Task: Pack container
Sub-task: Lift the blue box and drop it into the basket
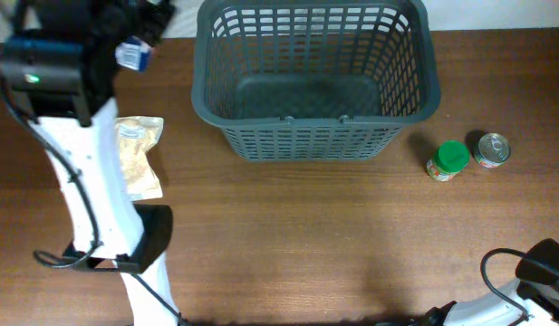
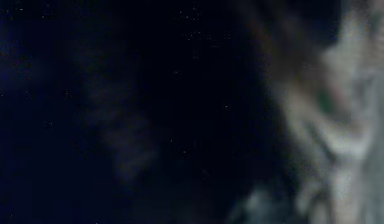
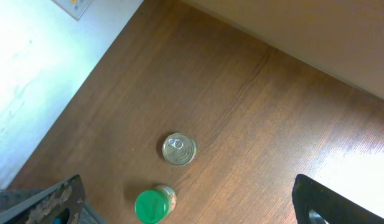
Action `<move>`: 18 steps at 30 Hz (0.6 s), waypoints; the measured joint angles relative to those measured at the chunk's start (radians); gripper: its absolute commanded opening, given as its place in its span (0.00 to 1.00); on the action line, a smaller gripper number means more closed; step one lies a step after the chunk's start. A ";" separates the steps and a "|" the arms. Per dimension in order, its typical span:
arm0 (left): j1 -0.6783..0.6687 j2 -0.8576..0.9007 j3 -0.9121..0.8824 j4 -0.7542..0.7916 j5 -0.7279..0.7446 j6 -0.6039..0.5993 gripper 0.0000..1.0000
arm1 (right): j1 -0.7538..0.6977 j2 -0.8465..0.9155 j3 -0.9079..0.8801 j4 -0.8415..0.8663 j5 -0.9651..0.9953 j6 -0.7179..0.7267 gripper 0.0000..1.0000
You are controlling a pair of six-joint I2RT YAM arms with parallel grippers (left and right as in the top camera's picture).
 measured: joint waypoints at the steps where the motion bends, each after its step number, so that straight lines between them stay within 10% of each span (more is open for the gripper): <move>1: -0.039 0.000 -0.004 -0.023 0.011 0.081 0.02 | 0.000 0.000 0.000 0.000 0.002 -0.001 0.99; 7: -0.271 0.003 -0.256 0.055 0.049 0.515 0.02 | 0.000 0.000 0.000 0.000 0.003 0.000 0.99; 18: -0.315 0.108 -0.833 0.707 0.018 0.631 0.02 | 0.000 0.000 0.000 -0.002 0.003 -0.001 0.99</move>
